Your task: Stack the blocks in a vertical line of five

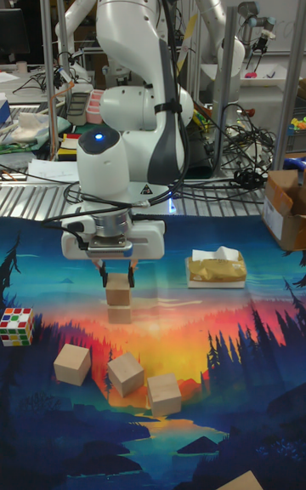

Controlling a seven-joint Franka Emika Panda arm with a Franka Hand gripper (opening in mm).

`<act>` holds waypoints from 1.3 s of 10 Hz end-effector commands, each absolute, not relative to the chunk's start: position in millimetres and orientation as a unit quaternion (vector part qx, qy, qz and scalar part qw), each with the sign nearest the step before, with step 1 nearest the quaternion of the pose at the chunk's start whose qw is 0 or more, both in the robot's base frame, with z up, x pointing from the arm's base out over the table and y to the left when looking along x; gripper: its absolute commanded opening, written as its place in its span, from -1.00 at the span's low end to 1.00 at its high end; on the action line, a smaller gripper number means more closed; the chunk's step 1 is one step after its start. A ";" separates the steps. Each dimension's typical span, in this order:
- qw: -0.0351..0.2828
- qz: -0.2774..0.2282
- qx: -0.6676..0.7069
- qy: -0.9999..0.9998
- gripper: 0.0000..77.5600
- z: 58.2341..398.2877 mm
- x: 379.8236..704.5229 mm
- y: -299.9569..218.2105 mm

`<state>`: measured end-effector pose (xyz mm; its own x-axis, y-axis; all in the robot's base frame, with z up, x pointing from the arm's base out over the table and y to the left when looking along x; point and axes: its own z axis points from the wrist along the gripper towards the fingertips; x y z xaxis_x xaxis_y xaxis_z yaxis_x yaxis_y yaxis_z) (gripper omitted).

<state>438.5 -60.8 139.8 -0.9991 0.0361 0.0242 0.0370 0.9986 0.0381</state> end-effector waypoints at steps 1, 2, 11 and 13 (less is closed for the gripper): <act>0.010 -0.020 -0.019 -1.000 -0.97 140.9 440.3 -60.9; 0.010 -0.020 -0.019 -1.000 -0.97 140.0 440.5 -60.8; 0.010 -0.018 -0.046 -0.999 -0.97 134.9 441.5 -60.0; 0.010 -0.018 -0.048 -0.999 -0.97 134.9 441.3 -60.0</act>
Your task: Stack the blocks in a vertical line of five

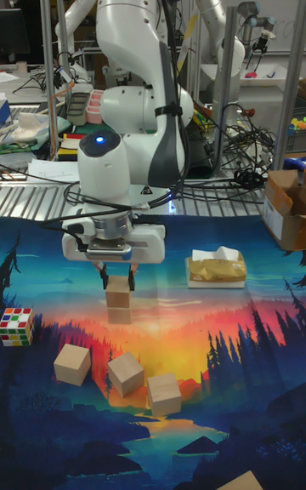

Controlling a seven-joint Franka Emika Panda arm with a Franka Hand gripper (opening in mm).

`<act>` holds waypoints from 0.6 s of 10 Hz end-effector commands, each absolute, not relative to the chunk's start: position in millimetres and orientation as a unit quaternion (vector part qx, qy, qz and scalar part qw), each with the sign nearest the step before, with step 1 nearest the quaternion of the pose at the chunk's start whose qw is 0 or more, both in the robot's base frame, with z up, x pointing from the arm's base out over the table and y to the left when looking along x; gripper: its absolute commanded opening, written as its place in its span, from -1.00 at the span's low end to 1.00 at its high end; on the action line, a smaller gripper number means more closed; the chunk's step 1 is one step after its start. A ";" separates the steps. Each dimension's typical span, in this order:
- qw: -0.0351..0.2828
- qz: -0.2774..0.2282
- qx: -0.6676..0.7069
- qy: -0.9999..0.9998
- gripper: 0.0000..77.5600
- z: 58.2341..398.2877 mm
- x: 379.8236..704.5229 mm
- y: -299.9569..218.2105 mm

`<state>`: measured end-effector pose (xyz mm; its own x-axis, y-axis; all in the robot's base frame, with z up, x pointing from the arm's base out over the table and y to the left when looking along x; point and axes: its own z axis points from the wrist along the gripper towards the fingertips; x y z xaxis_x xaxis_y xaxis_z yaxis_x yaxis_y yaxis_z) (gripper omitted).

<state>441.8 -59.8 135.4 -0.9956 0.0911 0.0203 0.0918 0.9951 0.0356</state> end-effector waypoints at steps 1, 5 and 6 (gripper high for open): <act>0.010 -0.018 -0.048 -0.999 -0.97 134.9 441.3 -60.0; 0.010 -0.018 -0.048 -0.999 1.00 134.9 441.3 -60.0; 0.010 -0.018 -0.048 -0.999 1.00 134.9 441.3 -60.0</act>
